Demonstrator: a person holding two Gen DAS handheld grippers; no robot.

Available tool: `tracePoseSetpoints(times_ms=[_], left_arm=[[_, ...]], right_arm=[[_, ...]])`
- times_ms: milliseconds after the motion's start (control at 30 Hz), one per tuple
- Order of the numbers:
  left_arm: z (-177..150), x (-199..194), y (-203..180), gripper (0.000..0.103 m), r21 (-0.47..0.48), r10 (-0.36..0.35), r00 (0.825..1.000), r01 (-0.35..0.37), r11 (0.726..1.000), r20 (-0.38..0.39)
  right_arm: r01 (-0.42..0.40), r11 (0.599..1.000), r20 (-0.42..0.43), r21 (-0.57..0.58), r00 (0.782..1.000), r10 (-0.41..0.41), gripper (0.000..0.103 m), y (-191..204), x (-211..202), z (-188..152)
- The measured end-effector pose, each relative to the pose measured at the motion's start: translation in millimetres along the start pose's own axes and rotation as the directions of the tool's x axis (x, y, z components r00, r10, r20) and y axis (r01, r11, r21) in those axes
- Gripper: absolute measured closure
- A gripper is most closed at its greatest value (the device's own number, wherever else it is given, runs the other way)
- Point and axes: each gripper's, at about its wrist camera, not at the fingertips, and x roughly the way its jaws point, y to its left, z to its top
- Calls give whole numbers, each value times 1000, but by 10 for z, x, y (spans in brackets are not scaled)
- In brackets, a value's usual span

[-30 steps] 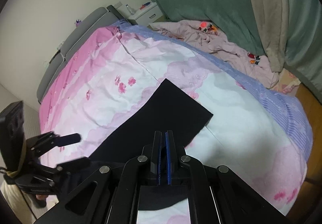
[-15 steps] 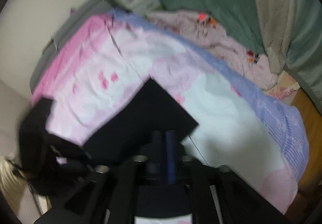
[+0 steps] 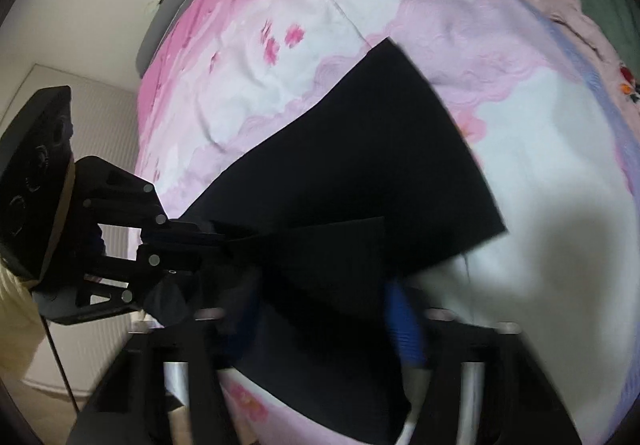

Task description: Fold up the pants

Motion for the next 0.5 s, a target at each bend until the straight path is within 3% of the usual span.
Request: tracePoseSetpoints(times_ms=[67,133,267,333,400,500], left_arm=[[64,-5,44,99,-10,28,999,-28,1000,18],[170,-37,125,100,-28,56,997,-55,998,51],[435,-65,486,98,-148,112,991,-101,984,72],[499,-103,702,95,-230,193,979,-174,957,63],[452,-196,864,93,-268,301,952,-277,923,52],[190,-315,1069,81,-325,349,937,-322,889,25]], right_arm=[[12,1000,28,16,1000,-12,86,37,-1,48],[73,997,81,0,994,-73,88,154,-71,120],[245,968,164,-45,958,-235,89,343,-193,423],[290,956,179,-54,944,-276,89,352,-164,641],[318,947,170,-55,937,-305,89,314,-64,863],[388,916,138,-104,918,-373,89,295,144,1123]])
